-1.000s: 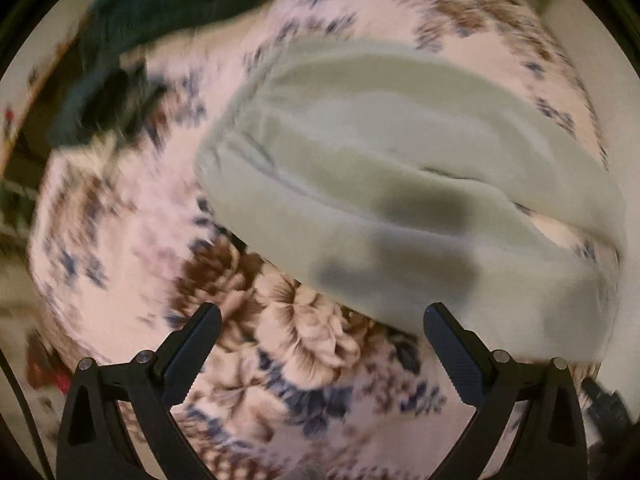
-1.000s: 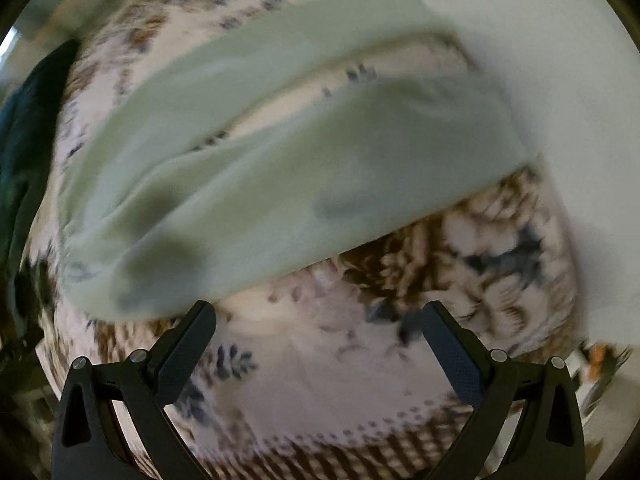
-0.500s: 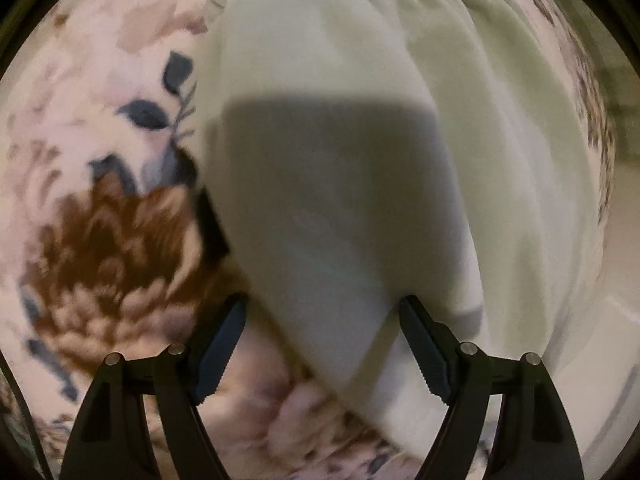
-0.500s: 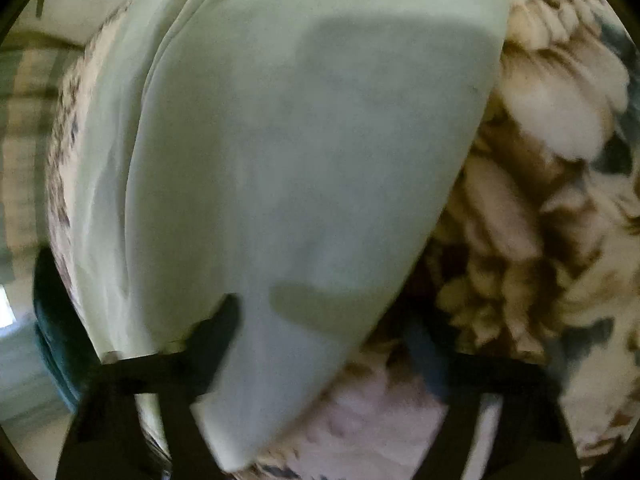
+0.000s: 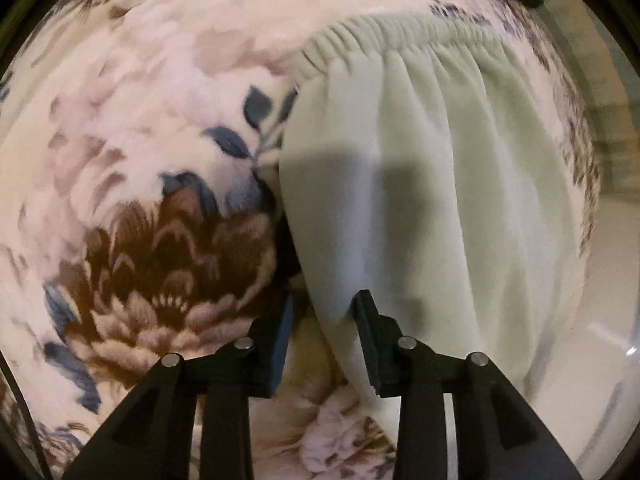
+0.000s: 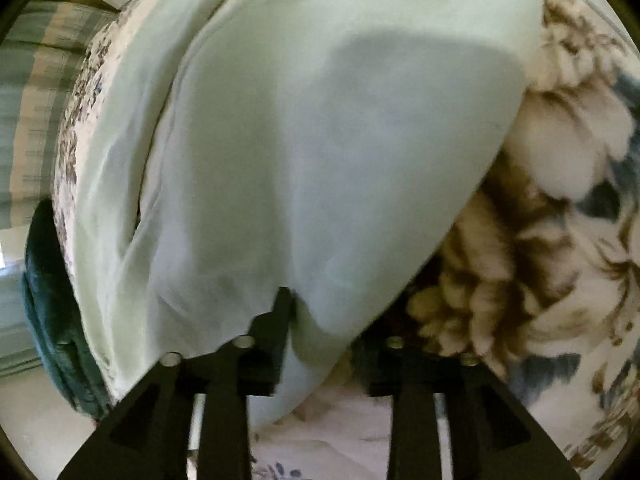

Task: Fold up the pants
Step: 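Lower both tools and grasp the sweatpants waistband edges with both grippers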

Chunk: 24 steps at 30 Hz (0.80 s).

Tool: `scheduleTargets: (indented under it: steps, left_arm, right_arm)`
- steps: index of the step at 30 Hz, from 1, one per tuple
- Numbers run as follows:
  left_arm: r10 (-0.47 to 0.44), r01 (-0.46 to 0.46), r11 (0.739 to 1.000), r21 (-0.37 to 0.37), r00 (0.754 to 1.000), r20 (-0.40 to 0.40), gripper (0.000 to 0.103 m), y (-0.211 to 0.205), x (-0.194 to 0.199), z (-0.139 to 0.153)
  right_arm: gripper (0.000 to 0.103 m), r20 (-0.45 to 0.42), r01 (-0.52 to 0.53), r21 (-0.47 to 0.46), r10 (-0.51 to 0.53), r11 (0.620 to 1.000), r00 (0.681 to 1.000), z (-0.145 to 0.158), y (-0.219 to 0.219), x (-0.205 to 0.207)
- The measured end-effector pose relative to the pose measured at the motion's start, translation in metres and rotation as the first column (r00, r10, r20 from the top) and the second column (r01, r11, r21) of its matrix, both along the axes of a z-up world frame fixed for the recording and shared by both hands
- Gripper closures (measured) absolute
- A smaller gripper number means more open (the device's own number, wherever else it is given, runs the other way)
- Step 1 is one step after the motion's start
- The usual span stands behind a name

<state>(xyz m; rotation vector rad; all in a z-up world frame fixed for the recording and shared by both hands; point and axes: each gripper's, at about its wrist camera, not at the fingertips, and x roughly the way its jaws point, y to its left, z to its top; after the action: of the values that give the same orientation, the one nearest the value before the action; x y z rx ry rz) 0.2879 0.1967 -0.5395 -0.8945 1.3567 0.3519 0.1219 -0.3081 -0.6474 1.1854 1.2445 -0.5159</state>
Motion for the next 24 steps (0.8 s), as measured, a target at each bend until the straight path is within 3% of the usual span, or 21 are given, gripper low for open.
scheduleTargets:
  steps: [3,4,6,8,11,16,18,19,21,22,23,24]
  left_arm:
    - [0.081,-0.082,0.997,0.002,0.994,0.068,0.073,0.011,-0.01,0.013]
    - [0.106,-0.107,0.994,0.006,0.991,0.086,0.071,0.021,-0.018,0.001]
    - [0.168,-0.171,0.985,0.011,0.978,0.121,0.063,0.04,-0.019,0.005]
    - [0.196,-0.2,0.98,0.018,0.972,0.131,0.046,0.064,-0.018,-0.016]
    - [0.198,-0.203,0.978,0.04,0.974,0.112,0.044,0.082,0.008,-0.036]
    - [0.085,-0.085,0.996,0.014,0.996,-0.03,0.044,0.091,0.056,-0.079]
    - [0.026,-0.025,0.998,0.06,1.0,-0.013,0.067,0.085,0.064,-0.073]
    - [0.005,-0.006,0.998,0.064,1.0,0.007,0.088,0.082,0.063,-0.066]
    - [0.007,-0.013,0.994,0.108,0.999,0.05,0.093,0.083,0.052,-0.04]
    - [0.018,-0.026,0.992,0.126,0.997,0.069,0.096,0.089,0.044,-0.029]
    - [0.051,-0.063,0.988,0.143,0.995,0.088,0.096,0.098,0.029,-0.015]
    - [0.082,-0.094,0.988,0.121,0.991,0.104,0.096,0.108,0.014,-0.007]
  right_arm:
    - [0.034,0.031,0.05,0.029,-0.05,0.998,0.998,-0.007,-0.008,0.005]
    - [0.032,0.038,0.065,0.037,-0.067,0.997,0.997,-0.009,-0.009,0.008]
    - [0.027,0.035,0.081,0.041,-0.083,0.996,0.996,-0.013,-0.011,0.013]
    - [0.025,0.02,0.094,0.042,-0.095,0.995,0.995,-0.016,-0.006,0.022]
    - [0.024,0.0,0.13,0.055,-0.13,0.99,0.992,-0.02,0.003,0.037]
    - [0.023,-0.037,0.091,0.054,-0.089,0.994,0.995,-0.022,0.028,0.058]
    - [0.023,-0.056,0.042,0.036,-0.04,0.998,0.998,-0.022,0.039,0.07]
    - [0.023,-0.068,0.014,0.025,-0.012,1.0,0.998,-0.022,0.044,0.077]
    - [0.023,-0.082,-0.018,0.011,0.019,1.0,0.996,-0.023,0.05,0.087]
    - [0.024,-0.078,-0.015,0.011,0.016,1.0,0.997,-0.024,0.051,0.089]
    - [0.036,-0.076,-0.011,0.004,0.011,1.0,0.997,-0.023,0.051,0.09]
    - [0.07,-0.09,-0.011,-0.015,0.01,1.0,0.996,-0.021,0.051,0.091]
